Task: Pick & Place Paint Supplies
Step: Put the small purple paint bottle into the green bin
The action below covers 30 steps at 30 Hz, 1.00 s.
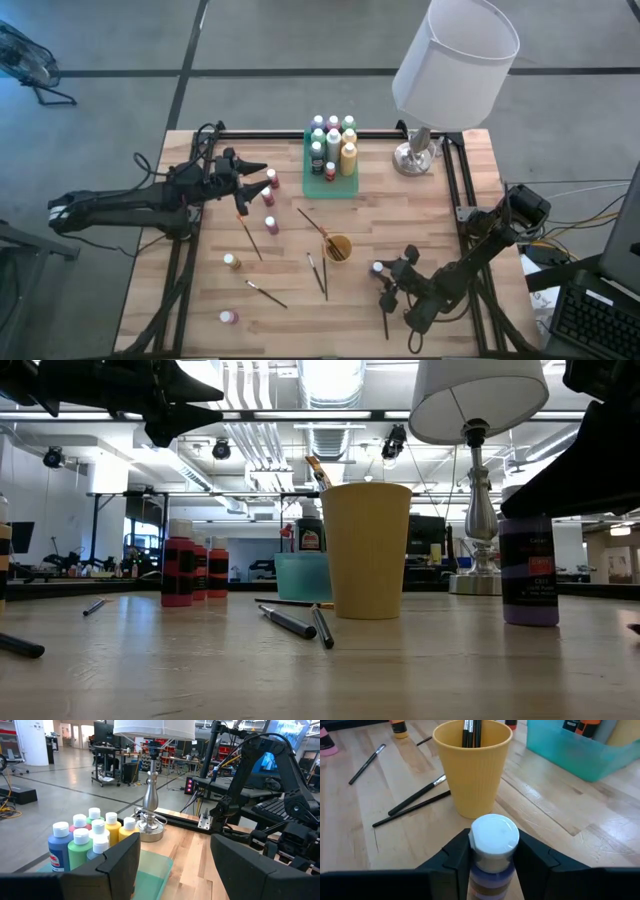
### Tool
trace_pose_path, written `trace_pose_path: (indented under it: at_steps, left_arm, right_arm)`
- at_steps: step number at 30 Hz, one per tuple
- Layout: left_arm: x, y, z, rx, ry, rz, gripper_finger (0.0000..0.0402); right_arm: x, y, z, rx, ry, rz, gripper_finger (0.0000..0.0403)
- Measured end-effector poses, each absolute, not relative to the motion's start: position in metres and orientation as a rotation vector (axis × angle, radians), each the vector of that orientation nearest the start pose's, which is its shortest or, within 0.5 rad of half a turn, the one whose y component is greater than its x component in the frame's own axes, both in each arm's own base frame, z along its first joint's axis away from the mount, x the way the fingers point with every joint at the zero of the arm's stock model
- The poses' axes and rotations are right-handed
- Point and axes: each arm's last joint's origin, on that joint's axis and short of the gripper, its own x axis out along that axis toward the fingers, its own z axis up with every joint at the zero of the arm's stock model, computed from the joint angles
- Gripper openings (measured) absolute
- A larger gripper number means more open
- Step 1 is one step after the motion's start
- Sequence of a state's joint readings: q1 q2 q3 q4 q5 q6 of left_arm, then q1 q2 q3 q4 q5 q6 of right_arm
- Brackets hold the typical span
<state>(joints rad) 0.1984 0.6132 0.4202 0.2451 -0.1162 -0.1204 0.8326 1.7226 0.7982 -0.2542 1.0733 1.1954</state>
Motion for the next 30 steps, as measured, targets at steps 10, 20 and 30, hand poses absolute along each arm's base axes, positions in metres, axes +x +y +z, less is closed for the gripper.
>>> trace_pose_path:
  at_steps: [10,20,30]
  left_arm:
    - [0.149,0.033,0.272,-0.117,-0.071,0.311,0.0248]
    - [0.149,0.033,0.272,-0.116,-0.071,0.311,0.0248]
    - [0.149,0.033,0.272,-0.116,-0.072,0.311,0.0248]
  right_arm:
    - [0.22,0.172,0.151,0.029,0.375,-0.618,0.0117]
    - [0.236,0.118,0.198,-0.031,0.377,-0.745,0.0119]
    - [0.266,0.06,0.228,-0.026,0.385,-0.733,0.0118]
